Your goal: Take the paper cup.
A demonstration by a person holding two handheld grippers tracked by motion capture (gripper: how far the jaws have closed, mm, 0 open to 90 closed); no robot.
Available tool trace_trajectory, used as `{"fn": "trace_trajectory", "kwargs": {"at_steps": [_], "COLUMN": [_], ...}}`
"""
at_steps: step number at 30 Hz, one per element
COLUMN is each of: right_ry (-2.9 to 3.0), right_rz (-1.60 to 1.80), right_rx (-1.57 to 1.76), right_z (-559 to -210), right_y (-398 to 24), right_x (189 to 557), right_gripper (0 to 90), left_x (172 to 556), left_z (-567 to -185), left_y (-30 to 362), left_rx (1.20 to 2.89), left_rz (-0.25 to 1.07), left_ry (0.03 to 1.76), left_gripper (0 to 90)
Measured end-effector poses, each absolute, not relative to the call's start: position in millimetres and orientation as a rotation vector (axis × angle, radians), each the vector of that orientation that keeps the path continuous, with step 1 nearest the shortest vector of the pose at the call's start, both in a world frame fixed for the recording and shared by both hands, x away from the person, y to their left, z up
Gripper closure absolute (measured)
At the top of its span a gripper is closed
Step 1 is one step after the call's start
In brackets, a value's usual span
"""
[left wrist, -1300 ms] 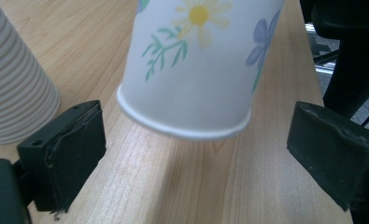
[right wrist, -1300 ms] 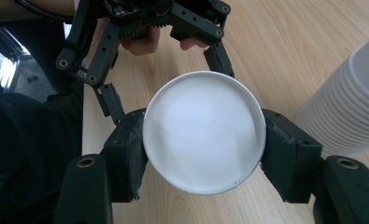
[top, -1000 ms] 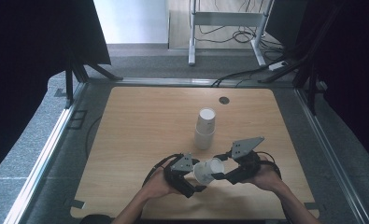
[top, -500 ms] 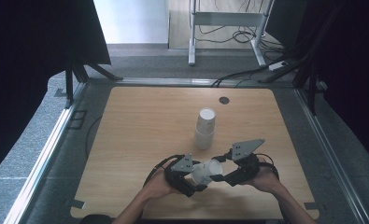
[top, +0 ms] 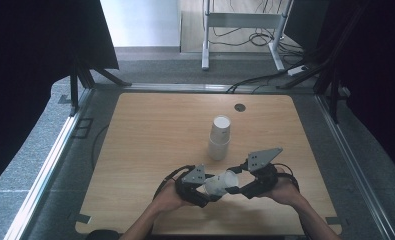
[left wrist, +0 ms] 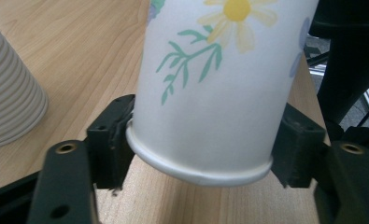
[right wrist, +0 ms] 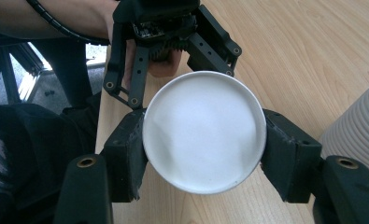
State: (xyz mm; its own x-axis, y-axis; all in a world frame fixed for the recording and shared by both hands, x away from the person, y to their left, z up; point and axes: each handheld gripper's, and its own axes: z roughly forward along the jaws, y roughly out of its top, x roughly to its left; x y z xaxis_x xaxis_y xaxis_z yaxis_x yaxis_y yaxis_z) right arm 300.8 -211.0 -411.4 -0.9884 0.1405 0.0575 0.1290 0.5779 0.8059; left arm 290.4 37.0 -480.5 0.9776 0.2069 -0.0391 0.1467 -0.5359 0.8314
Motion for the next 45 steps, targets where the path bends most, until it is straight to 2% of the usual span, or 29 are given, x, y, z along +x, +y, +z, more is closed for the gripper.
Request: {"fn": "trace_trajectory", "kwargs": {"at_steps": [10,14,22,28,39,45], "right_ry": [2.797,2.803,2.838,2.866,2.969,3.011], "right_rz": [1.379,1.348,1.216,1.108,0.856,0.793], "right_rx": [0.257,0.288,0.344,0.350,0.349,0.342], "right_z": [-411.2,-409.6,-406.6,-406.8,-414.0,-419.0], "right_y": [-210.1,-211.1,-216.5,-213.7,-193.6,-184.9], "right_x": [303.0,303.8,302.6,302.5,305.8,306.8], "right_gripper": [35.3,25.5,16.5,15.0,13.6,13.4], "left_x": [291.5,291.2,291.3,292.9,289.4,288.6], "left_z": [-477.2,-473.9,-459.2,-450.0,-438.9,-436.4], "left_y": [37.7,37.0,36.5,31.7,11.7,5.1], "left_rx": [2.179,2.210,2.359,2.456,2.653,2.708], "left_rz": [0.073,0.073,0.183,0.217,0.378,0.397], "left_ry": [0.264,0.257,0.254,0.225,0.127,0.079], "left_gripper": [40.3,40.3,40.2,40.1,39.6,39.4]}}
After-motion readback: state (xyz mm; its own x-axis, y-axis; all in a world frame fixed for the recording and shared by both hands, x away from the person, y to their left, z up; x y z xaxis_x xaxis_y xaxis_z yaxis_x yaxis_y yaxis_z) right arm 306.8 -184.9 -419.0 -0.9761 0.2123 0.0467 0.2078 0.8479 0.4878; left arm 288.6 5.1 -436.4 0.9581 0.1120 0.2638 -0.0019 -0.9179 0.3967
